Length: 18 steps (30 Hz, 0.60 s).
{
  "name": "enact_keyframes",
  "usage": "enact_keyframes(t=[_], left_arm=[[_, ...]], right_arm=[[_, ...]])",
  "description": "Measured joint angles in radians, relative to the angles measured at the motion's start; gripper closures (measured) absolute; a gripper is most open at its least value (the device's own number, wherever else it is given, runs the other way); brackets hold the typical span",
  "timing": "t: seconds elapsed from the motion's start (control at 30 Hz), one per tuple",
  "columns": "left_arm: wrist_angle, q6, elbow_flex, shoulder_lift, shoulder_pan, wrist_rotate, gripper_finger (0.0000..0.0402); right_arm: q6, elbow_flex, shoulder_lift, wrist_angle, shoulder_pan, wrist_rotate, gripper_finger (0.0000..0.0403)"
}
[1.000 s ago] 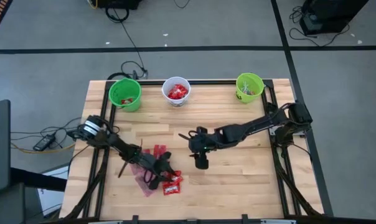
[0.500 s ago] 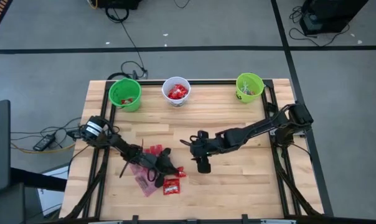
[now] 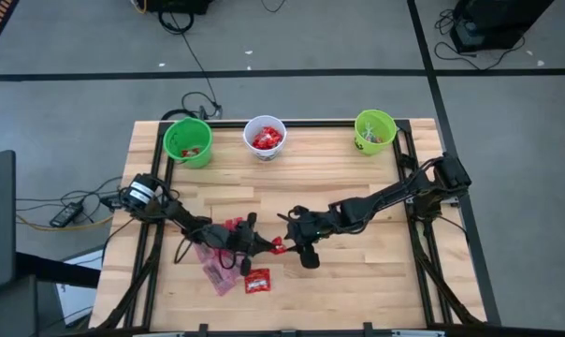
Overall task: Sort candy by brand, put in halloween buckets
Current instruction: Put the red candy into the white bucket
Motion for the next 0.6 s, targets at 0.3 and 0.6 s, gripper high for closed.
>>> enact_keyframes(t=[0.3, 0.6], left_arm=[[0.053, -0.001, 0.001, 0.0, 0.001, -0.05, 0.0396], [0.065, -0.014, 0.001, 0.0, 0.005, -0.05, 0.039]], right_arm=[[-0.025, 0.0, 0.0, 0.027, 0.0, -0.022, 0.028], [-0.035, 0.0, 0.0, 0.03, 0.0, -0.002, 0.0391]])
